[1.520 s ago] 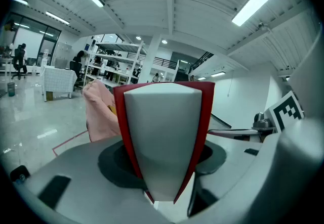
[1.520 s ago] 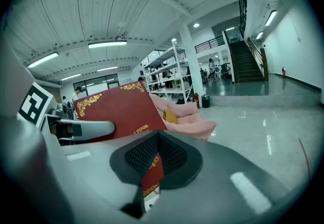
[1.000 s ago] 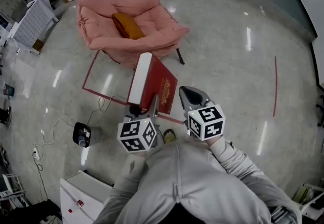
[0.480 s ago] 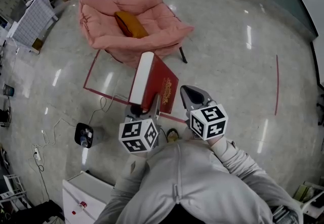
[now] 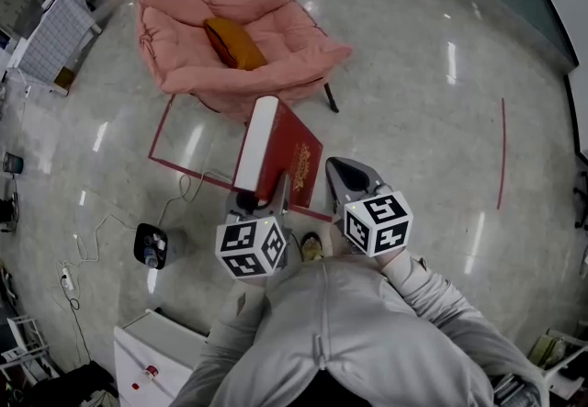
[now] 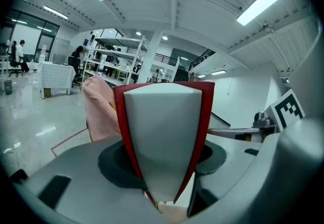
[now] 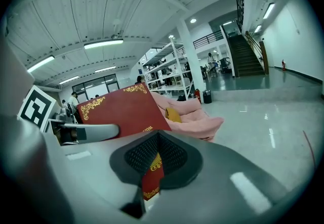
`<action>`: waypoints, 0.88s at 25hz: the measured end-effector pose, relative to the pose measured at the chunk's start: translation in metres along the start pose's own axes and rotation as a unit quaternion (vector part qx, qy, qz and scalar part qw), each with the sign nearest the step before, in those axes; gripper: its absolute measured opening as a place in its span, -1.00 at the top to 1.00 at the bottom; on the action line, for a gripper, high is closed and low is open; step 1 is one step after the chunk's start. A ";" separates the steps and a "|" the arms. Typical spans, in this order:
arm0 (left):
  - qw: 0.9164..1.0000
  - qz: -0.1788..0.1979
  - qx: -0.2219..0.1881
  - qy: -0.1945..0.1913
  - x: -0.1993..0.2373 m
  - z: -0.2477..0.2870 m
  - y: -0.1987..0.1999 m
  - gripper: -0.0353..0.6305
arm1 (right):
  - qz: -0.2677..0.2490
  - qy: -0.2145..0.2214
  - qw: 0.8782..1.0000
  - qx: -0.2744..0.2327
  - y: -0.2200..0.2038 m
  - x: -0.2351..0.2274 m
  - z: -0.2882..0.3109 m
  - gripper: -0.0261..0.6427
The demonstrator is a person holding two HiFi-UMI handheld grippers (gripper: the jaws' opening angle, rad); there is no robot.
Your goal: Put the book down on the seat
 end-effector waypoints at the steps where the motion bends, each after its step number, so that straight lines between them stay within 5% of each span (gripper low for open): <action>1: 1.000 0.000 0.000 0.002 0.001 0.005 0.000 0.17 | 0.000 0.002 1.000 0.000 0.000 -0.004 0.004 0.92; 22: 0.999 -0.005 0.003 0.043 -0.006 0.167 0.023 0.17 | -0.007 0.024 1.000 0.005 0.062 -0.127 0.124 0.92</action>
Point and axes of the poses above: the fingertips, and each gripper's own axes: z forward along the fingers, x to its left, y out of its top, the point moved 8 cm from there along -z, backward along the fingers, and after that the axes turned 12 degrees about -x, right-handed, at the moved point
